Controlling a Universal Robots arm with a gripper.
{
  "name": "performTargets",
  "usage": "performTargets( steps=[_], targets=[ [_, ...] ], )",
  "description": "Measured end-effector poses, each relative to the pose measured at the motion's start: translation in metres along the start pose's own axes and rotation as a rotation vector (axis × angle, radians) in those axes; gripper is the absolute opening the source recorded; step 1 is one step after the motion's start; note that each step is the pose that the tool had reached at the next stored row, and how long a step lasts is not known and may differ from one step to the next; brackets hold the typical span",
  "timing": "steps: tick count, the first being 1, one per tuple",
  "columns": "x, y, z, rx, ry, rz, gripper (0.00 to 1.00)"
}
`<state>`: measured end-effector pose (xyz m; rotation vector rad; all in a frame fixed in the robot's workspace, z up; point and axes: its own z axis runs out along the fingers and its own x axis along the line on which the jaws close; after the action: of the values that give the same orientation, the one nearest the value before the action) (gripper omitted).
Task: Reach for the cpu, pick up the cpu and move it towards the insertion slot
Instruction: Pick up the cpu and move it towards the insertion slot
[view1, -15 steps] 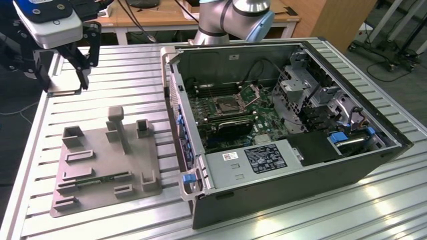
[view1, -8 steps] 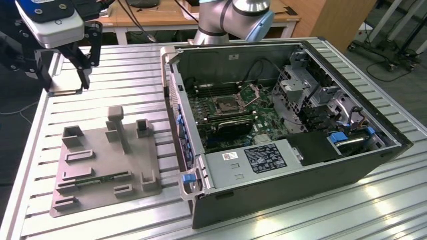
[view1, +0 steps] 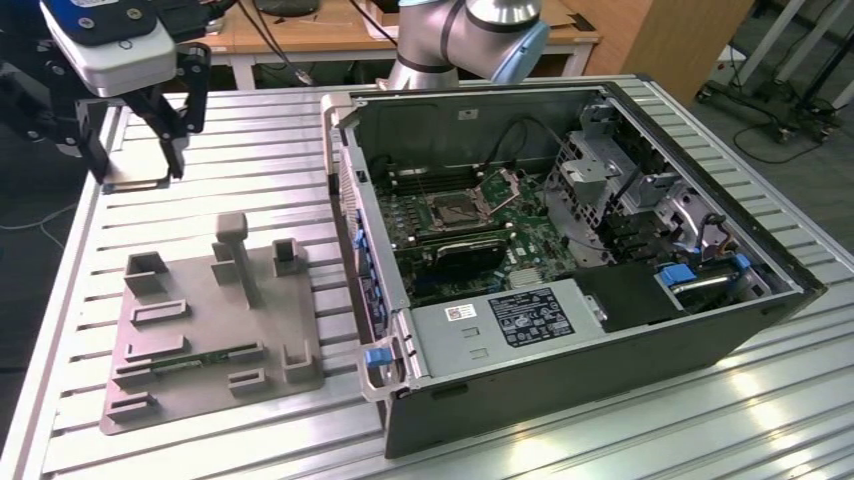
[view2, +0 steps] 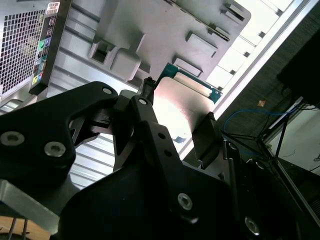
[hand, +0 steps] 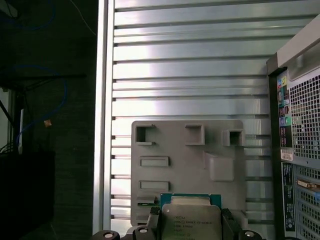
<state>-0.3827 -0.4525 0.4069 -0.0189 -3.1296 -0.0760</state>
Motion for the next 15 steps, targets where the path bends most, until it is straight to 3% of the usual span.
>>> performTargets(
  steps=[15],
  targets=[
    [-0.0062,0.0001,-0.0001,0.0,0.0,0.0,0.55]
  ],
)
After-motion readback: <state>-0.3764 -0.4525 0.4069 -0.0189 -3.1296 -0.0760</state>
